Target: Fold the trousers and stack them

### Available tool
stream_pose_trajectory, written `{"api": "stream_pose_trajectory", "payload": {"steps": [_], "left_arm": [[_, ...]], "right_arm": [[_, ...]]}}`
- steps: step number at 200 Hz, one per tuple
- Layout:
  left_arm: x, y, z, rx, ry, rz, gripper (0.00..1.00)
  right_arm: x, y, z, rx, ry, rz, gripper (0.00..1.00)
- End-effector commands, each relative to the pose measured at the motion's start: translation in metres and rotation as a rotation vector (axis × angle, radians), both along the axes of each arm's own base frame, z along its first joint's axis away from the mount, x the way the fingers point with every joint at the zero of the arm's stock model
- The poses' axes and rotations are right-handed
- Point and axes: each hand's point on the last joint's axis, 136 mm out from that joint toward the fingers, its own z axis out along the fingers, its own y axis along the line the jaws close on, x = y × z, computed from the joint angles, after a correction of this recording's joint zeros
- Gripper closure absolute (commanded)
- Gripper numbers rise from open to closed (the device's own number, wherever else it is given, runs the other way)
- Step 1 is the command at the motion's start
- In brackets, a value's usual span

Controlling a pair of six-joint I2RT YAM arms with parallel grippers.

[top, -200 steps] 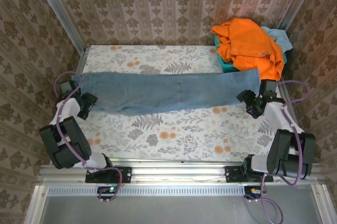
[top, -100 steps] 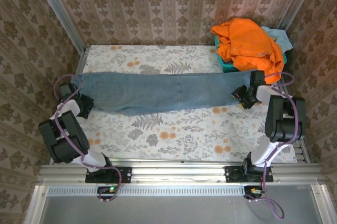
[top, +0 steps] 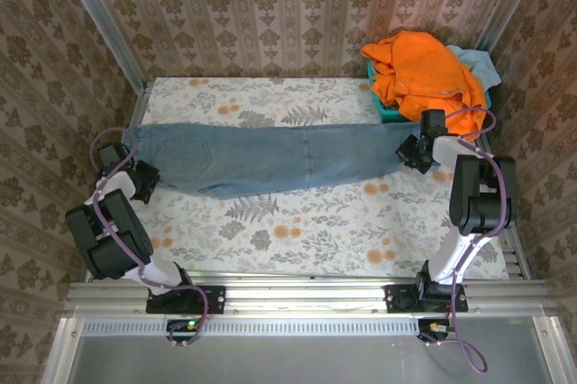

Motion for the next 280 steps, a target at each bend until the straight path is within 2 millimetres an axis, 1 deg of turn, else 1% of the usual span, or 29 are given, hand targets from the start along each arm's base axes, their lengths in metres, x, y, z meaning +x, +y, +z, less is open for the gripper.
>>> {"api": "stream_pose_trajectory", "payload": {"steps": [1, 35, 60, 80, 87, 93, 95, 98, 120, 135, 145, 149, 161, 174, 204, 209, 217, 220, 227, 230, 235, 237, 240, 243, 250, 255, 263, 266, 280], "left_arm": [[0.003, 0.014, 0.029, 0.065, -0.07, 0.035, 1.0], [0.003, 0.017, 0.052, 0.087, -0.1, 0.055, 1.0], [0.0, 0.017, 0.06, 0.092, -0.11, 0.064, 1.0], [-0.005, 0.017, 0.064, 0.098, -0.105, 0.069, 1.0], [-0.008, 0.017, 0.064, 0.097, -0.103, 0.071, 1.0], [-0.01, 0.017, 0.064, 0.095, -0.102, 0.075, 1.0], [-0.011, 0.017, 0.064, 0.095, -0.102, 0.077, 1.0], [-0.012, 0.018, 0.065, 0.095, -0.105, 0.078, 1.0], [-0.023, 0.017, 0.063, 0.093, -0.095, 0.09, 1.0], [-0.03, 0.014, 0.063, 0.09, -0.092, 0.09, 1.0], [-0.035, 0.012, 0.062, 0.09, -0.083, 0.09, 1.0], [-0.038, 0.012, 0.062, 0.09, -0.081, 0.094, 1.0], [-0.042, 0.01, 0.061, 0.087, -0.086, 0.102, 1.0], [-0.048, 0.01, 0.054, 0.081, -0.064, 0.103, 1.0], [-0.069, 0.015, 0.027, 0.043, 0.0, 0.141, 1.0], [-0.072, 0.016, 0.024, 0.038, 0.002, 0.147, 1.0], [-0.074, 0.018, 0.022, 0.037, 0.008, 0.153, 1.0], [-0.075, 0.019, 0.022, 0.036, 0.013, 0.153, 1.0], [-0.077, 0.019, 0.022, 0.028, 0.023, 0.151, 0.94], [-0.077, 0.019, 0.023, 0.028, 0.026, 0.148, 0.88], [-0.078, 0.019, 0.023, 0.028, 0.032, 0.147, 0.71], [-0.078, 0.019, 0.024, 0.028, 0.035, 0.15, 0.62], [-0.078, 0.019, 0.025, 0.026, 0.036, 0.152, 0.52], [-0.078, 0.018, 0.027, 0.022, 0.031, 0.153, 0.48], [-0.074, 0.016, 0.032, 0.018, 0.005, 0.142, 0.46], [-0.073, 0.014, 0.036, 0.018, -0.005, 0.14, 0.4], [-0.071, 0.011, 0.046, 0.027, -0.026, 0.132, 0.33], [-0.069, 0.01, 0.051, 0.034, -0.036, 0.123, 0.31], [-0.065, 0.003, 0.072, 0.079, -0.05, 0.078, 0.12]], "right_arm": [[0.0, -0.012, 0.036, -0.08, -0.083, -0.023, 1.0], [-0.018, -0.012, 0.052, -0.105, -0.107, -0.023, 1.0], [-0.033, -0.009, 0.059, -0.106, -0.115, -0.016, 1.0], [-0.051, -0.008, 0.06, -0.109, -0.105, -0.012, 1.0], [-0.058, -0.007, 0.06, -0.109, -0.1, -0.009, 1.0], [-0.066, -0.008, 0.054, -0.111, -0.073, -0.006, 1.0], [-0.068, -0.008, 0.059, -0.114, -0.087, -0.007, 1.0], [-0.072, -0.008, 0.061, -0.116, -0.088, -0.005, 1.0], [-0.105, -0.009, 0.058, -0.116, -0.065, -0.019, 1.0], [-0.127, -0.016, 0.059, -0.115, -0.061, -0.059, 1.0], [-0.138, -0.023, 0.063, -0.122, -0.079, -0.092, 1.0], [-0.148, -0.024, 0.06, -0.124, -0.059, -0.104, 1.0], [-0.16, -0.032, 0.057, -0.137, -0.061, -0.145, 1.0], [-0.166, -0.035, 0.05, -0.117, -0.049, -0.159, 1.0], [-0.17, -0.028, 0.026, -0.032, 0.008, -0.157, 1.0], [-0.164, -0.029, 0.028, -0.031, -0.016, -0.157, 1.0], [-0.162, -0.028, 0.026, -0.019, -0.014, -0.157, 1.0], [-0.162, -0.027, 0.026, -0.014, -0.01, -0.154, 0.98], [-0.162, -0.025, 0.026, -0.001, 0.0, -0.147, 0.88], [-0.162, -0.024, 0.026, 0.003, 0.0, -0.145, 0.8], [-0.162, -0.023, 0.025, 0.007, 0.001, -0.142, 0.66], [-0.162, -0.023, 0.026, 0.008, -0.001, -0.144, 0.62], [-0.162, -0.023, 0.026, 0.008, -0.002, -0.145, 0.57], [-0.162, -0.023, 0.027, 0.009, -0.009, -0.145, 0.55], [-0.16, -0.02, 0.031, 0.018, -0.025, -0.133, 0.52], [-0.158, -0.018, 0.035, 0.026, -0.036, -0.124, 0.49], [-0.154, -0.015, 0.042, 0.035, -0.054, -0.105, 0.47], [-0.157, -0.012, 0.042, 0.041, -0.038, -0.097, 0.47], [-0.159, -0.009, 0.051, 0.035, -0.04, -0.085, 0.42]]}}
